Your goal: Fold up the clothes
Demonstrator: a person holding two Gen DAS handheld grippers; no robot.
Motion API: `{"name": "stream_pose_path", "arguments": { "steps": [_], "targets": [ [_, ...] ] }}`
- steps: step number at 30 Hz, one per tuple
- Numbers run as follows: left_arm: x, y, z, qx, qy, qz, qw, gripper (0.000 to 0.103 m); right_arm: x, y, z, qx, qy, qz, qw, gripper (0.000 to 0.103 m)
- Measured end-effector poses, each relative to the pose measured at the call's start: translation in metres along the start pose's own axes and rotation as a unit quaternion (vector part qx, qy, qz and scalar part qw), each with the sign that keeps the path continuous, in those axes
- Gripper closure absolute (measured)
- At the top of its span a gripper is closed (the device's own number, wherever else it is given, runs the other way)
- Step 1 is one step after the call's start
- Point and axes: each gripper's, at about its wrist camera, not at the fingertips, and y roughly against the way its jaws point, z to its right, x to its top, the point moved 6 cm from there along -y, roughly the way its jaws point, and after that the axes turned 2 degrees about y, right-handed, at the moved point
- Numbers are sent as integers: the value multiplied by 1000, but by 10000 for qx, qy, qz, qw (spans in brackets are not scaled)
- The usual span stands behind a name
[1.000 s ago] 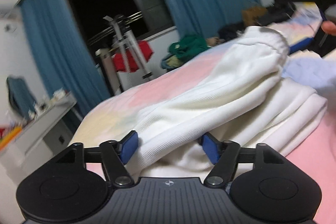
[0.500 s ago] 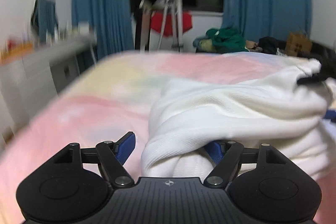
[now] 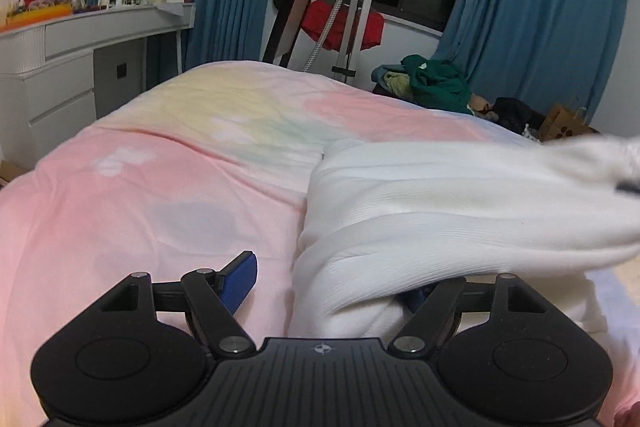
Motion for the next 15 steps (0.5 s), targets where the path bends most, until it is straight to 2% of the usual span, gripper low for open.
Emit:
{"name": "stream_pose_path", "arguments": {
  "steps": [3,6,10,12,13,14,15],
  "targets": [
    [-1,-4,-7,-28,113,-129,9998,26,-18,-22,23,-411,-306,-660,9965,71],
    [-1,-2,-15,-80,252,-212,9994,26,-21,-25,34,-264,-788,-866,9928,70],
    [-1,-5,-21,-124,459,-335,9983,25,-21,-27,27,-277,-415,-1095,9927,65],
    [-1,-6,-23,-125,517,-371,9979,25,-22,-33,31,-405,-326,-1305,9901,45],
    [-1,-6,-24,-135,544,-394,9976,25,-22,-37,36,-468,-366,-1424,9880,38],
    [-1,-6,-25,-146,572,-418,9974,25,-23,-41,42,-456,-502,-1553,9855,26],
    [-1,-6,-25,-156,604,-441,9971,25,-24,-46,49,-376,-675,-1688,9826,22]
  ]
}}
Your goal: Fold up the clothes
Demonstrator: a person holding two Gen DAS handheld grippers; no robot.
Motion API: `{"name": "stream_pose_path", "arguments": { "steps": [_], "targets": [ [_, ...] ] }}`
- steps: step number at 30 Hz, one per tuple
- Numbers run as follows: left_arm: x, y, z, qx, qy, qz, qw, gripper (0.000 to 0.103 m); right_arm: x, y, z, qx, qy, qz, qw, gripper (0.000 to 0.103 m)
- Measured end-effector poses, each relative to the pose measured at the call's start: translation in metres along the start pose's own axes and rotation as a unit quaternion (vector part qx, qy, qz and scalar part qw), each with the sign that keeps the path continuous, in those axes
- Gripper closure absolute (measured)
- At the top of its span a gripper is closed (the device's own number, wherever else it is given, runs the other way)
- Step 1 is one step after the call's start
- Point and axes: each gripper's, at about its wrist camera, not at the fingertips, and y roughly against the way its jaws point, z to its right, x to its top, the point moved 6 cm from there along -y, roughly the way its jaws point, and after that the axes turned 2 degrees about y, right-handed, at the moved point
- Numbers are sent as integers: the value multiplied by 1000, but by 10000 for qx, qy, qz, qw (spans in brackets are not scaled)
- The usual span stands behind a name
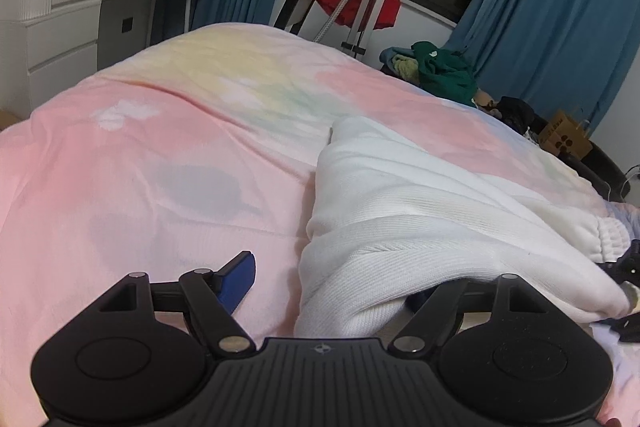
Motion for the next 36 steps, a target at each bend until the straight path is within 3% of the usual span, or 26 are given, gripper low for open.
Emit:
{"name": "stream_pose_path", "arguments": {
  "steps": [6,8,11,15,18,22,24,28,30,36],
  "targets": [
    [1,-1,-4,-9,215,-111,9997,22,3,-36,24,1054,-856,-832,9872,14],
    [1,-2,-5,-14,302,-172,9994,22,2,-44,21,1257,-838,-935,9841,13],
    [3,-1,-3,-59,291,-297,9991,22,0,-46,12,1189,-504,-915,9874,15],
    [4,1,2,-237,150,-642,9975,24,0,-37,7,1140,-327,-835,9894,38],
    [7,13,4,-545,125,-791,9953,19,1,-30,3,1116,-238,-734,9908,47],
    [13,29,1,-1093,246,-734,9910,14,4,-25,-2,1066,-141,-606,9923,49],
    [20,28,0,-1472,500,-713,9853,6,5,-25,-4,1086,-112,-575,9924,50],
    [32,26,-12,-1885,1119,-577,9740,2,6,-26,-3,1096,-66,-554,9924,50],
    [33,17,-18,-1942,1368,-651,9692,0,6,-26,-3,1094,-73,-562,9924,50],
    [21,-35,-27,-1710,1831,-1508,9563,0,4,-28,-2,1090,-135,-579,9923,50]
  ]
}}
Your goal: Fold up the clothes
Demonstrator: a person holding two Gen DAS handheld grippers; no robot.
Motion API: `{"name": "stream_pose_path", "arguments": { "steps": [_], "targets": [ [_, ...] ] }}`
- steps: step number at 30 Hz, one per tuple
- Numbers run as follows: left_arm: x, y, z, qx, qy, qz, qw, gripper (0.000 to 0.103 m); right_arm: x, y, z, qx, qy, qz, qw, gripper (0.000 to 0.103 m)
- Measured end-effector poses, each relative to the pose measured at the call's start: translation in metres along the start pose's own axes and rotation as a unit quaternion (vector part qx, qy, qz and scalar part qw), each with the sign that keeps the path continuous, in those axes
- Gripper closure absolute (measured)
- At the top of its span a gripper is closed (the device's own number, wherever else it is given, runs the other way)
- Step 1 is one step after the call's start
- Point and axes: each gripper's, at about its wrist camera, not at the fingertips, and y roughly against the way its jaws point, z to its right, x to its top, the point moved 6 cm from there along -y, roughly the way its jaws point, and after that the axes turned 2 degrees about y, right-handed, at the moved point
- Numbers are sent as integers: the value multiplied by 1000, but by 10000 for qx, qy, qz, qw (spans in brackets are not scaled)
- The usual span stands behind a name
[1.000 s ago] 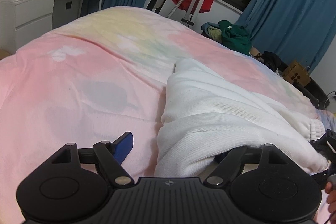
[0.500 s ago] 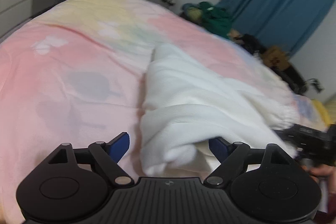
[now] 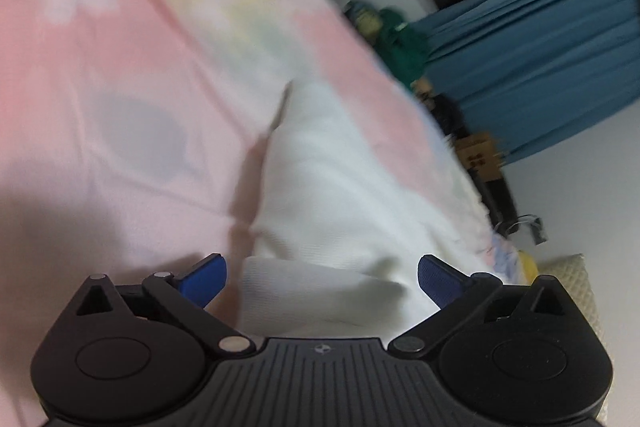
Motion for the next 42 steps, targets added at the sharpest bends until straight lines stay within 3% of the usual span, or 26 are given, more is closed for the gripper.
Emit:
{"name": "stream_pose_path", "arguments": {
  "steps": [4,9,13,17,20,25,31,37,42],
  "targets": [
    [-1,-19,-4,-122,89,-215,9997,0,-1,0,2,7,-57,-10,10000,49],
    [-7,-27,5,-174,-263,-327,9990,2,-1,2,6,48,-109,15,9999,49],
    [-12,-36,10,-133,-574,-416,9974,1,2,11,-4,334,14,247,9991,49],
    [-9,-43,4,-210,-449,-433,9978,2,3,11,-7,297,90,288,9991,49],
    [-9,-45,5,-233,-483,-380,9978,8,1,7,-3,186,21,235,9996,50],
    [-12,-40,11,-138,-608,-223,9978,30,-1,7,-9,48,172,297,9994,52],
    [-11,-31,25,-87,-890,-105,9959,46,-2,17,-24,56,359,446,9983,55],
    [-11,-16,37,-132,-968,-67,9952,53,1,35,-40,249,342,680,9968,57],
    [-8,-8,69,-96,-1021,-178,9946,55,13,54,-48,334,291,762,9961,57]
  ]
}}
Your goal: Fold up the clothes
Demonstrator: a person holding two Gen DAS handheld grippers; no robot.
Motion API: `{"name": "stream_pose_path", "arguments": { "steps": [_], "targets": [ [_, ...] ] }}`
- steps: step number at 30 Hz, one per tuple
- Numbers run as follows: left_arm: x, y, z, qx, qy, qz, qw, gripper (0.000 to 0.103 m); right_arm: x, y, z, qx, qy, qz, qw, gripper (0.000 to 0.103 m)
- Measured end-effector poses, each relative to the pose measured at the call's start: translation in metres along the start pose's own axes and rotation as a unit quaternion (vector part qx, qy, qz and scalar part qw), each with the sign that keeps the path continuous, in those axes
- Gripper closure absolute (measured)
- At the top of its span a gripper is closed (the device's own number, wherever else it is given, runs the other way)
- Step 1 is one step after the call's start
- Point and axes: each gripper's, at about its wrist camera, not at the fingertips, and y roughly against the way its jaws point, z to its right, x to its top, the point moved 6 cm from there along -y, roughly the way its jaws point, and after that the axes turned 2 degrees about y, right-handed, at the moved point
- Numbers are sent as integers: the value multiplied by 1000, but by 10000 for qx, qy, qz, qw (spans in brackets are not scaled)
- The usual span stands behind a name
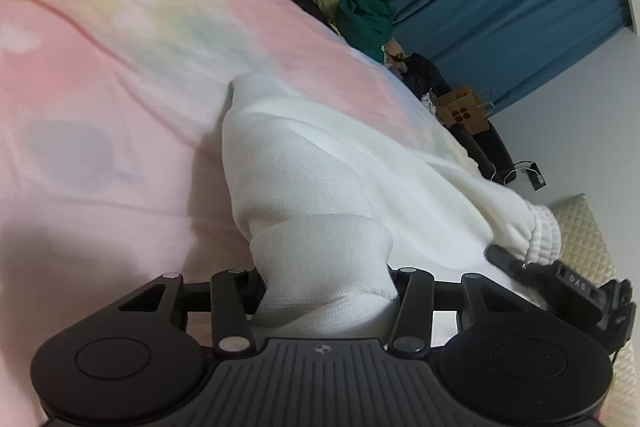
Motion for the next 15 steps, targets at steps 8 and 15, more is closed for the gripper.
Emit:
{"name": "stream_pose_path", "arguments": {
  "steps": [8,15],
  "targets": [
    [38,-39,114,-358,-478,44,9982,56,79,58,19,111,-244,626,9977,57],
    [56,-130,231,-730,-944,-241,9926,55,160,122,80,-152,-562,1397,9885,57]
  ]
}}
